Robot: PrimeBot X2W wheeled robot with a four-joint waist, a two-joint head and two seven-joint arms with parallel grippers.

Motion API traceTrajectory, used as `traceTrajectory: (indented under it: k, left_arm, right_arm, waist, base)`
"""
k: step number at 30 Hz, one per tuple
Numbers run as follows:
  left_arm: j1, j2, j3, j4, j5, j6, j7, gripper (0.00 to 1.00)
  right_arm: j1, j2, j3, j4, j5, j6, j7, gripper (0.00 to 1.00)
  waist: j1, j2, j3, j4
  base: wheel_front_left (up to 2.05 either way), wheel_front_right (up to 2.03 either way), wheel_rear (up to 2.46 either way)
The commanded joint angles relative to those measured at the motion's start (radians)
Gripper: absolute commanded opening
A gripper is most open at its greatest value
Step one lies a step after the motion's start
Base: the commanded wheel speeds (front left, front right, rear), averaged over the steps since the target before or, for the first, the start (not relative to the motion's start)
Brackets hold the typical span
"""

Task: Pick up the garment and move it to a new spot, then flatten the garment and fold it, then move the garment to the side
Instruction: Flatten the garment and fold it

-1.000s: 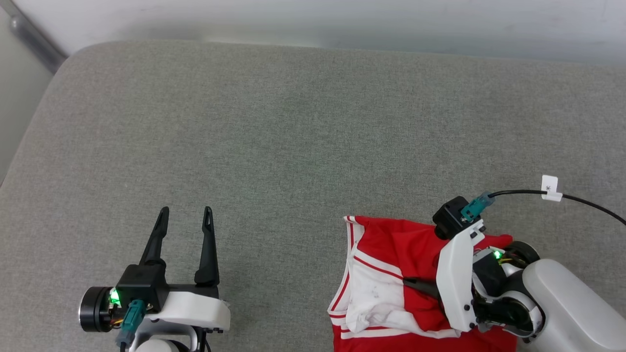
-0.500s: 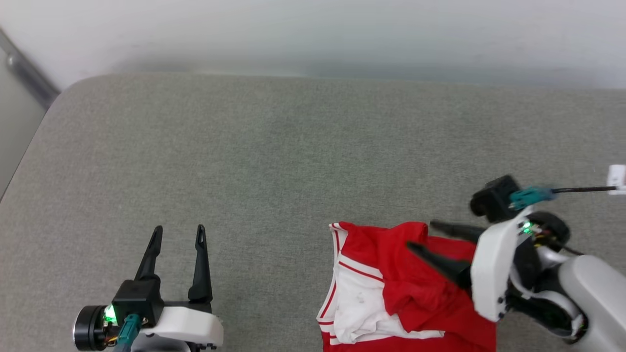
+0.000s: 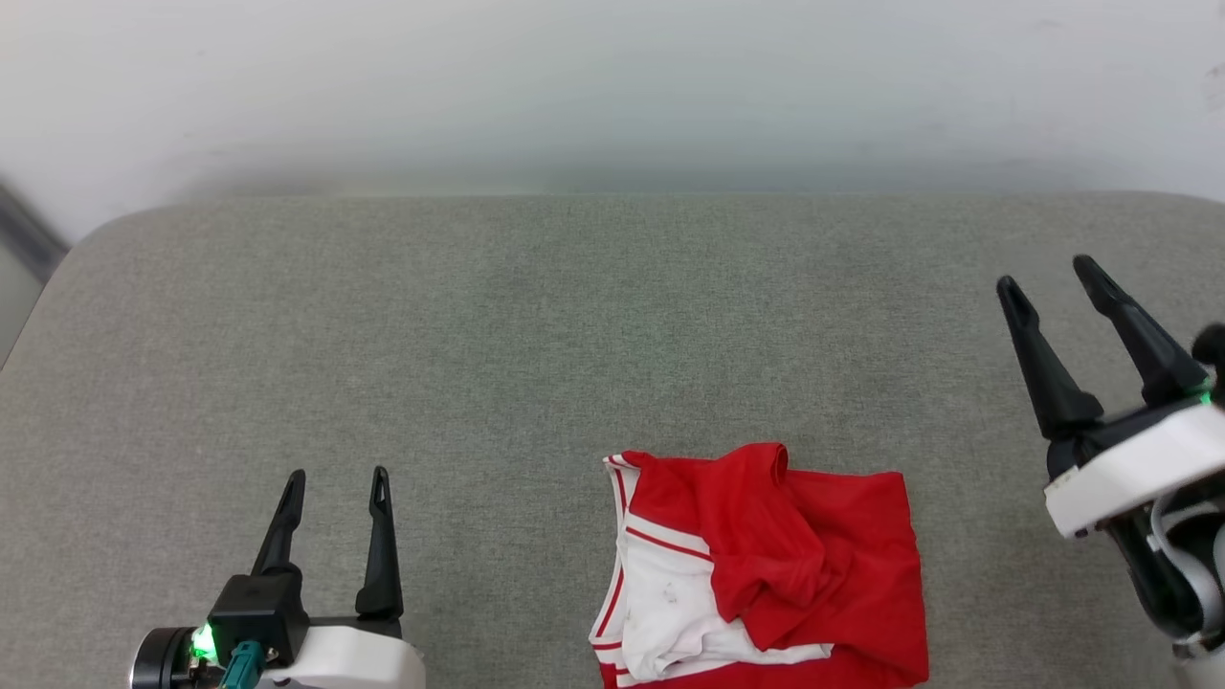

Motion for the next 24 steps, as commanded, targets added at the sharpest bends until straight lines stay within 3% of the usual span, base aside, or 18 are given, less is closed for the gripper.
traceTrajectory:
  k: [1,7,13,24]
  left_arm:
    - [0.013,-0.001,0.003,0.001,0.002,0.000,-0.002,1.00]
    - [0.017,-0.001,0.006,0.002,0.005,-0.002,-0.002,1.00]
    - [0.030,-0.002,0.009,0.001,0.004,-0.001,-0.002,1.00]
    - [0.047,-0.002,0.008,-0.001,0.005,-0.010,-0.002,1.00]
  right_arm:
    - [0.022,0.023,-0.018,0.004,-0.021,0.000,-0.023,1.00]
    - [0.140,0.121,-0.114,0.009,-0.127,0.000,-0.149,1.00]
    - [0.240,0.190,-0.149,0.018,-0.173,0.000,-0.205,1.00]
    - [0.326,0.241,-0.153,0.035,-0.208,0.000,-0.236,1.00]
  waist:
    - [0.0000,-0.0001,-0.005,-0.004]
    - [0.0000,-0.0001,-0.018,-0.010]
    - [0.0000,-0.0001,-0.030,-0.016]
    - [0.0000,-0.0001,-0.046,-0.022]
  base:
    - [0.00,0.00,0.00]
    - [0.00,0.00,0.00]
    - [0.00,0.00,0.00]
    - [0.00,0.00,0.00]
